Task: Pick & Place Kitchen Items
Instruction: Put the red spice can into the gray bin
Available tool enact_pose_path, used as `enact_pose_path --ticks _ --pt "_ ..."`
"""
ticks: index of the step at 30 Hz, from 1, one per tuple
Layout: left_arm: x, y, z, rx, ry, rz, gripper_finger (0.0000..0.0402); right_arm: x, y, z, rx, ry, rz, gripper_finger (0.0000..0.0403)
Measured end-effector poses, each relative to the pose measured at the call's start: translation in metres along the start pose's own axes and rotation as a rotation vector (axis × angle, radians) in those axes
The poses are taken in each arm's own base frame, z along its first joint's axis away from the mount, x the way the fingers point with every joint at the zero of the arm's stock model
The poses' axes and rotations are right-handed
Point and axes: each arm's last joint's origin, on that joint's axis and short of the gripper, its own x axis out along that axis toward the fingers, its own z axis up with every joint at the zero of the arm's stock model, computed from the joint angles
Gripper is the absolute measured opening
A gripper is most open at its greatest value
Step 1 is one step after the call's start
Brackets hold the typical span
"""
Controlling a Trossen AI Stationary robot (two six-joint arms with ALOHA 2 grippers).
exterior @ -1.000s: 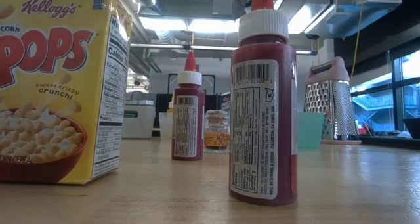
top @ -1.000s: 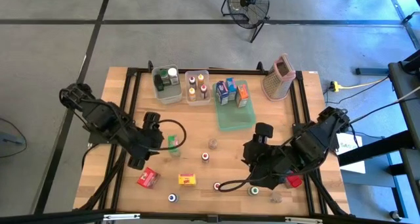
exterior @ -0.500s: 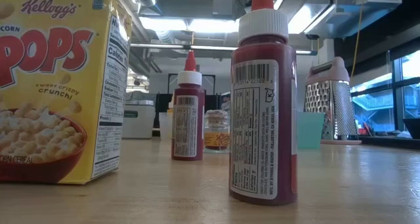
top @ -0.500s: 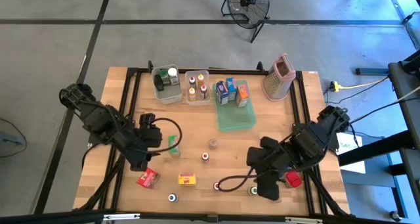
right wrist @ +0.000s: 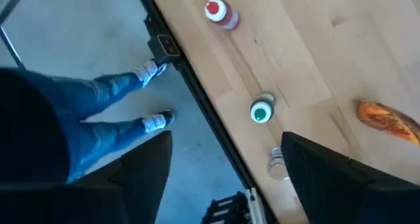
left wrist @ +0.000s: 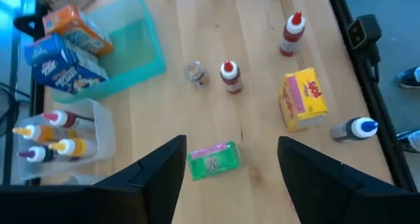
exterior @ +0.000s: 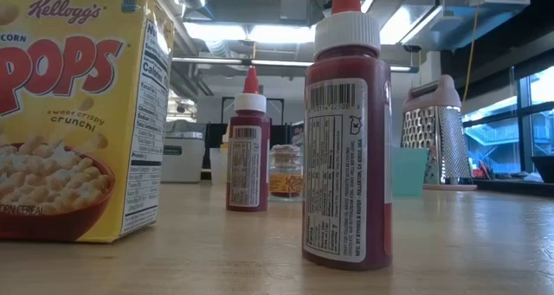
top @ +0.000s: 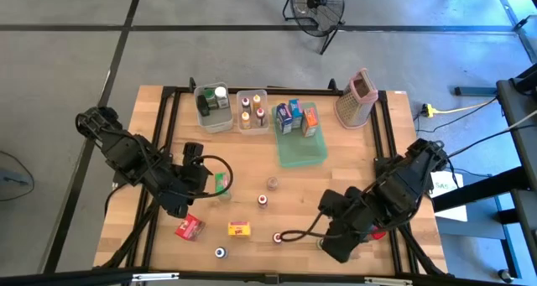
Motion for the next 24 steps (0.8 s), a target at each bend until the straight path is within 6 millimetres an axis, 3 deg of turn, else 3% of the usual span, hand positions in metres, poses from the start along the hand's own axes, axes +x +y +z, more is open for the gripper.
enact_pose_path --ticks 9,13,24 --pt "0.000 -0.002 0.006 0.031 -0.056 -0.018 0.0235 0.003 0.005 -0.012 0.069 -0.011 -0.011 0.0355" --pt "0.000 -0.002 0.006 0.029 -0.059 -0.019 0.0235 0.008 0.000 -0.033 0.002 0.125 -0.025 0.0370" --pt "0.000 -0.003 0.009 -0.056 -0.080 -0.045 0.0235 0.045 -0.065 -0.079 0.110 0.168 -0.328 0.0376"
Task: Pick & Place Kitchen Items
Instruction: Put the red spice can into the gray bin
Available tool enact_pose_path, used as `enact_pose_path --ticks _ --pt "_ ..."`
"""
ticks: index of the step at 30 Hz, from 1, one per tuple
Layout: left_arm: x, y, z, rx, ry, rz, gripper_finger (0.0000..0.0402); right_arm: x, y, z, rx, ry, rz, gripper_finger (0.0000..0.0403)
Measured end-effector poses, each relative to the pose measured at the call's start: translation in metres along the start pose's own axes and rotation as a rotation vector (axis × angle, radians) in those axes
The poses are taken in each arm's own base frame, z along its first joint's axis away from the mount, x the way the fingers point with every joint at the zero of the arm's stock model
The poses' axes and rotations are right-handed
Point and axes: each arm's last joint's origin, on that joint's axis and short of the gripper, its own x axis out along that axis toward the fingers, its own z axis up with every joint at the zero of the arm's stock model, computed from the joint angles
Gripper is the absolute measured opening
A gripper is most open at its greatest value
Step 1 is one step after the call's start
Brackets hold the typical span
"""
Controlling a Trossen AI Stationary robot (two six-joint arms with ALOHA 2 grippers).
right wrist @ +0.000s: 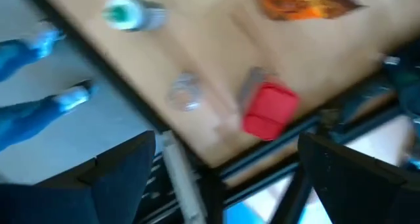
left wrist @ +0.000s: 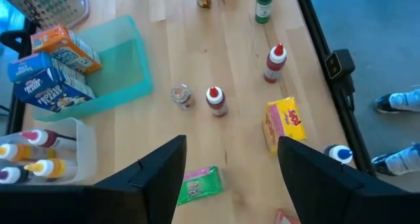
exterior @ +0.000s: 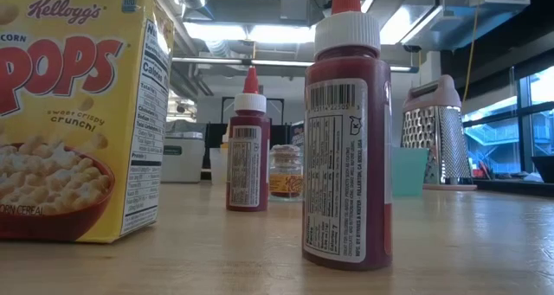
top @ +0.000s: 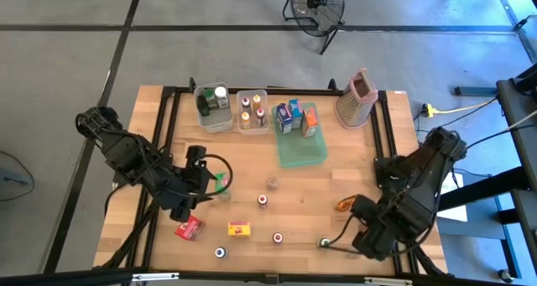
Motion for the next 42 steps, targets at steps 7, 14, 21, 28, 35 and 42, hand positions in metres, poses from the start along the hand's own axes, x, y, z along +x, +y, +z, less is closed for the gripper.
enact_pose_path --ticks 7,14,21,28,35,42 --pt "0.000 0.000 0.001 -0.048 -0.003 -0.008 0.0235 0.030 -0.021 -0.013 0.019 -0.002 0.002 0.0376" --pt "0.000 -0.002 0.005 -0.082 -0.048 -0.026 0.0235 0.061 -0.041 -0.026 0.077 0.001 0.024 0.0376" --pt "0.000 -0.002 0.006 -0.086 -0.055 -0.029 0.0235 0.083 -0.043 -0.035 0.079 0.008 0.032 0.0376" --pt "0.000 -0.002 0.006 -0.095 -0.064 -0.005 0.0235 0.108 -0.046 -0.037 0.089 0.012 0.038 0.0376" --pt "0.000 -0.002 0.006 -0.095 -0.064 -0.004 0.0235 0.126 -0.055 -0.034 0.123 0.002 -0.011 0.0376" --pt "0.000 -0.002 0.006 -0.095 -0.065 -0.003 0.0235 0.148 -0.057 -0.033 0.119 0.012 0.038 0.0376"
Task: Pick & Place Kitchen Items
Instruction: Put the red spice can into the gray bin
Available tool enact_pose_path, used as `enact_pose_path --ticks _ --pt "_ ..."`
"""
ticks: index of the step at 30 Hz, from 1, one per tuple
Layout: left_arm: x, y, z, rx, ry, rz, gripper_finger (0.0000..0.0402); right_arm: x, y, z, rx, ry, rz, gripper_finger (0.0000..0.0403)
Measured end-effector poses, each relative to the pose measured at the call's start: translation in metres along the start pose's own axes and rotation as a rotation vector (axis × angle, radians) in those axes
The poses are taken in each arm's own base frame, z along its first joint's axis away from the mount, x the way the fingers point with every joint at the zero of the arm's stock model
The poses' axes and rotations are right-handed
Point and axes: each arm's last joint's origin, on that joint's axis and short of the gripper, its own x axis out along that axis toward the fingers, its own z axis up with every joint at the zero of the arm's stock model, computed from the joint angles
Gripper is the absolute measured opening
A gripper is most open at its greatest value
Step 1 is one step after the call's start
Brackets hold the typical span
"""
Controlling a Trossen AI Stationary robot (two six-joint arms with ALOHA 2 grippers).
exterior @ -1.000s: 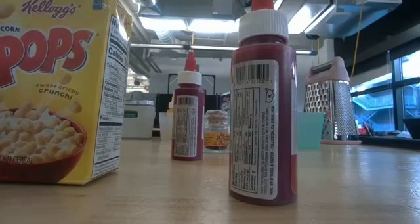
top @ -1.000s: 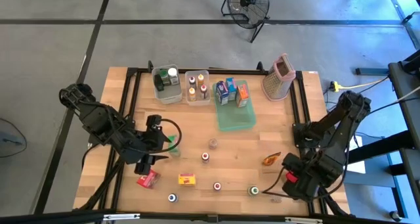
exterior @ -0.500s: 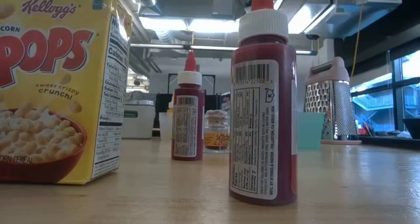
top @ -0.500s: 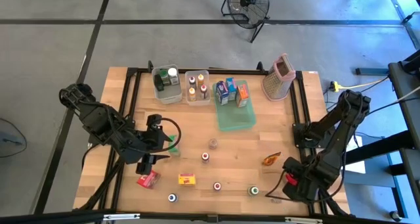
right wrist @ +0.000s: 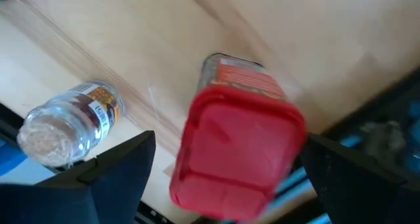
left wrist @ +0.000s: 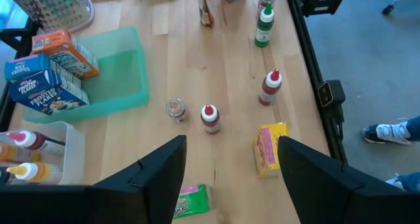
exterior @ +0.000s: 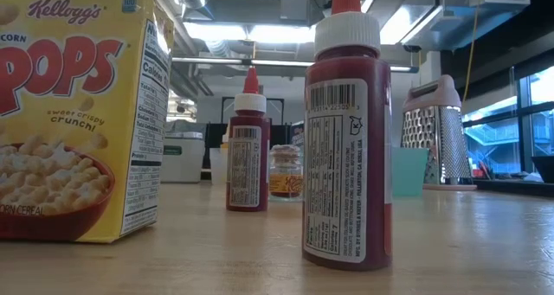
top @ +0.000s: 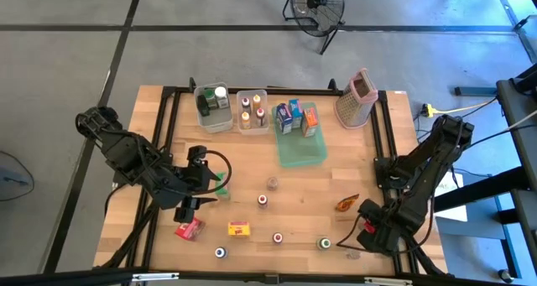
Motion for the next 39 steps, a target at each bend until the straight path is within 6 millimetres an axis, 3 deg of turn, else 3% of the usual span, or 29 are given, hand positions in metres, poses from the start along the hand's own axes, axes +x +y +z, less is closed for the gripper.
enact_pose_path --ticks 7,13,19,26,30,35,39 --pt "0.000 0.001 0.000 0.015 -0.015 0.033 0.0235 0.025 -0.004 0.002 -0.001 0.044 0.068 0.0376" --pt "0.000 0.001 0.001 0.018 -0.021 0.047 0.0235 0.029 -0.008 0.003 0.004 0.063 0.041 0.0361" --pt "0.000 0.001 0.001 0.026 -0.021 0.048 0.0235 0.029 -0.007 0.003 -0.001 0.069 0.050 0.0306" --pt "0.000 0.002 0.001 0.049 -0.028 0.068 0.0235 0.028 -0.006 0.001 -0.007 0.102 0.058 0.0205" --pt "0.000 0.002 0.001 0.079 -0.028 0.071 0.0235 0.028 -0.006 0.000 -0.003 0.124 0.051 0.0204" --pt "0.000 0.002 0.001 0.096 -0.028 0.072 0.0235 0.013 -0.001 -0.002 0.002 0.117 0.028 0.0204" --pt "0.000 0.002 0.001 0.099 -0.029 0.076 0.0235 -0.016 0.009 -0.006 0.004 0.114 0.018 0.0204"
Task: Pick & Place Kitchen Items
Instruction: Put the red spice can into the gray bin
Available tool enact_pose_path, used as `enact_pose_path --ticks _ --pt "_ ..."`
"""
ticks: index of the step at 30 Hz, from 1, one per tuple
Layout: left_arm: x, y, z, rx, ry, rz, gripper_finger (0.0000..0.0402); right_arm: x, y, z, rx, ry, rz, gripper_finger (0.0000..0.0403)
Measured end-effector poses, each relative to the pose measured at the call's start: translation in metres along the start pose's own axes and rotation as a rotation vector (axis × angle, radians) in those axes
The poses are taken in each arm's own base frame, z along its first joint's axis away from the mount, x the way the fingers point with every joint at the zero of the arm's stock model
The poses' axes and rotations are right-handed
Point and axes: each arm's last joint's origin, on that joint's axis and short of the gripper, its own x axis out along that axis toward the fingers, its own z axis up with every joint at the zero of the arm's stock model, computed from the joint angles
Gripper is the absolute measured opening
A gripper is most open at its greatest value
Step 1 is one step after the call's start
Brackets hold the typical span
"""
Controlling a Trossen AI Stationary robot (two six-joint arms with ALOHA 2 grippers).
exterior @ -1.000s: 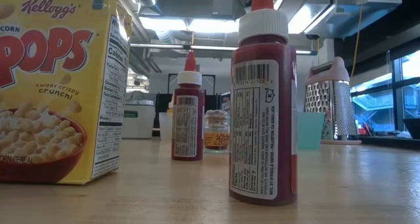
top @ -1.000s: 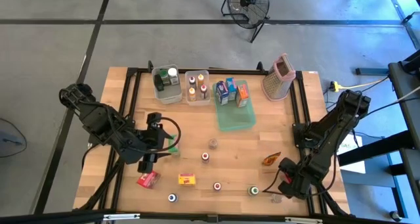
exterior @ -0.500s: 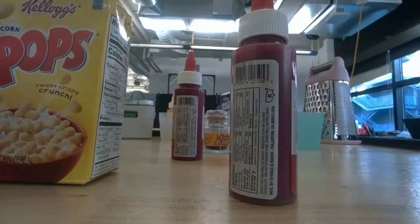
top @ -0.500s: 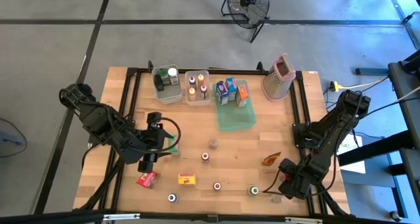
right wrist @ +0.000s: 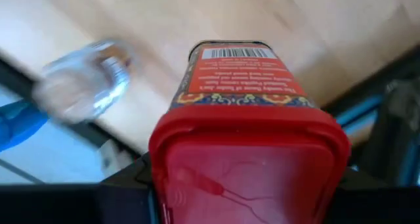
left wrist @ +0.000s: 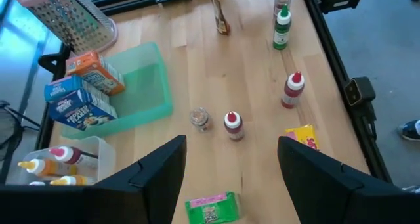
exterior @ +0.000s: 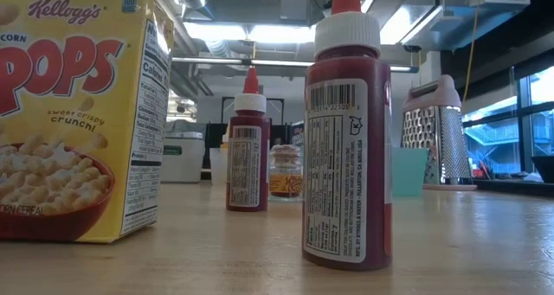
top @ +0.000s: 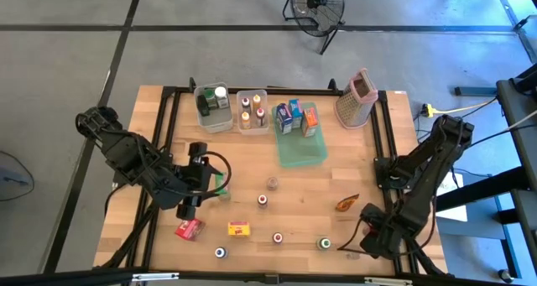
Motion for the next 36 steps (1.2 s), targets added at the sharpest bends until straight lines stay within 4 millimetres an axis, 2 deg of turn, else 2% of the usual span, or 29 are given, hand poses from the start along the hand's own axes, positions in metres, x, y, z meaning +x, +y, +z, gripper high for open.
enact_pose_path --ticks 4,9,13,17,22,26,31,36 --pt "0.000 0.002 0.001 0.002 -0.019 0.056 0.0235 -0.038 0.013 -0.009 -0.010 -0.023 0.046 0.0206" --pt "0.000 0.005 0.002 0.017 -0.053 0.160 0.0235 -0.092 0.023 -0.015 -0.039 -0.173 0.141 0.0206" --pt "0.005 0.015 0.004 -0.072 -0.047 0.187 0.0235 -0.129 0.029 -0.008 -0.119 -0.350 0.237 0.0206" --pt "0.013 0.028 0.015 -0.204 -0.087 0.144 0.0235 -0.156 0.035 0.008 -0.219 -0.482 0.289 0.0206" --pt "0.031 0.039 0.038 -0.328 -0.166 -0.047 0.0235 -0.175 0.046 0.038 -0.359 -0.577 0.327 0.0206" --pt "0.062 0.040 0.050 -0.278 -0.148 -0.143 0.0235 -0.187 0.056 0.062 -0.489 -0.687 0.363 0.0206" --pt "0.106 0.037 0.057 -0.211 -0.095 -0.157 0.0235 -0.198 0.064 0.085 -0.612 -0.812 0.382 0.0206" --pt "0.136 0.038 0.070 -0.231 -0.161 -0.227 0.0235 -0.197 0.069 0.102 -0.662 -0.837 0.343 0.0206"
